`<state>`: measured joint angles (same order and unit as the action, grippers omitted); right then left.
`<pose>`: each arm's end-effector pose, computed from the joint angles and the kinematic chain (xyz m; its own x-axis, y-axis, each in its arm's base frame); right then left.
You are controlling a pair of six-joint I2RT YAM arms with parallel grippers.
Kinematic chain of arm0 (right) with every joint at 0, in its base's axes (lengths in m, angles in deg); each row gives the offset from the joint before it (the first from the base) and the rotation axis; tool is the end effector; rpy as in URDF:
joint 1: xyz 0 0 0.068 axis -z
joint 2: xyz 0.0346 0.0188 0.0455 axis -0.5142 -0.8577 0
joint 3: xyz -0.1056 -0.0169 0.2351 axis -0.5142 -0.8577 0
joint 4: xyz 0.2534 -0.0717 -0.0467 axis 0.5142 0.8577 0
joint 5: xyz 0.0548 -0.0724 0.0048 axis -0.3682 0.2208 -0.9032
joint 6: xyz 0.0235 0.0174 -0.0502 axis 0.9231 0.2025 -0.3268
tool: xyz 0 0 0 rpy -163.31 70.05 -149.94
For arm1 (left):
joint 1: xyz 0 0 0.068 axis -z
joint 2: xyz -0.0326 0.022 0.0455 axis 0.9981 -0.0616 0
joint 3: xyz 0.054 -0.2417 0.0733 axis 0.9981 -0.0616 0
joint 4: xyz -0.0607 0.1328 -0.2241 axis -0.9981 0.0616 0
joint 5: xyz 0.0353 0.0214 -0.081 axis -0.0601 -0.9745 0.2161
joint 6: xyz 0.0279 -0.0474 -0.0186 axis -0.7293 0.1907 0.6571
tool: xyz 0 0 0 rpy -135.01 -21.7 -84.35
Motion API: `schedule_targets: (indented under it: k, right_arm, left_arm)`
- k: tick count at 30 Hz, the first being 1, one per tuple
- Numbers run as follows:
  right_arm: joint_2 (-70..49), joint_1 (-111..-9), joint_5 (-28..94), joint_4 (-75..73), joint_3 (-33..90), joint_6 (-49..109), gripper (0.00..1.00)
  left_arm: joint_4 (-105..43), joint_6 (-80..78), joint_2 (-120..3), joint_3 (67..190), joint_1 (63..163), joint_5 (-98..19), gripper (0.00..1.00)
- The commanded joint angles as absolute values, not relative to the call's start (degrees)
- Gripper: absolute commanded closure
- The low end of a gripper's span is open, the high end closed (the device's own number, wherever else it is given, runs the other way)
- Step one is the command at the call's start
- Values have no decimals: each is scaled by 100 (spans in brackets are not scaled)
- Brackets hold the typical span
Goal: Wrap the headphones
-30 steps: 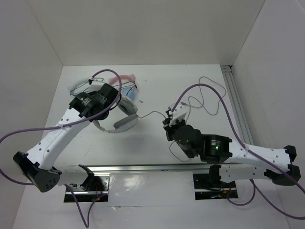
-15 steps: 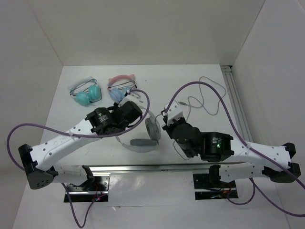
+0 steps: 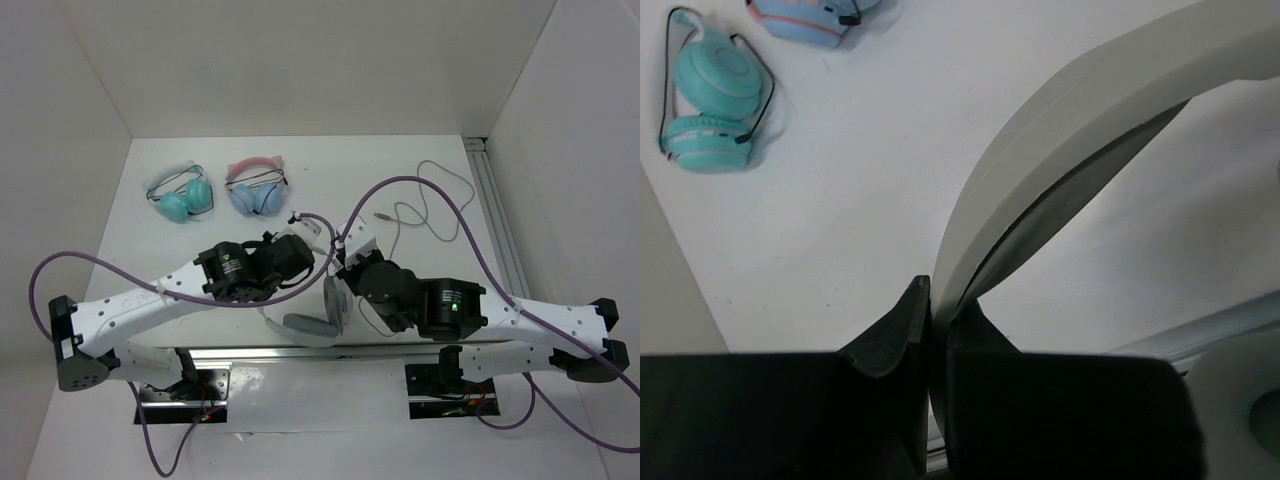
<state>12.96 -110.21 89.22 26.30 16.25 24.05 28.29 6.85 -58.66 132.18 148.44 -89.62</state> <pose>0.0728 0.2161 0.3687 -0.0801 -0.3625 -0.9285 -0.5163 0.8119 -0.2724 0.1500 -0.2226 0.3265 -0.5355 0.4755 -0.6980 0.3265 0.8787 0.3482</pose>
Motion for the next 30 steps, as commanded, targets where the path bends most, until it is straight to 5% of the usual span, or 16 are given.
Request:
schedule_targets:
  k: [1,21,30]
  right_arm:
    - [1436,-11066,9096,2232,1642,2440,100]
    - [891,-10539,9535,2461,1713,2615,100]
    - [1603,-10055,7534,1468,1063,2240,96]
  left_arm:
    - [2205,293,-5127,13095,14887,-8244,100]
    - [1975,-191,-4255,12997,15239,-6722,100]
    - [1738,-244,-3771,13103,15239,-6300,100]
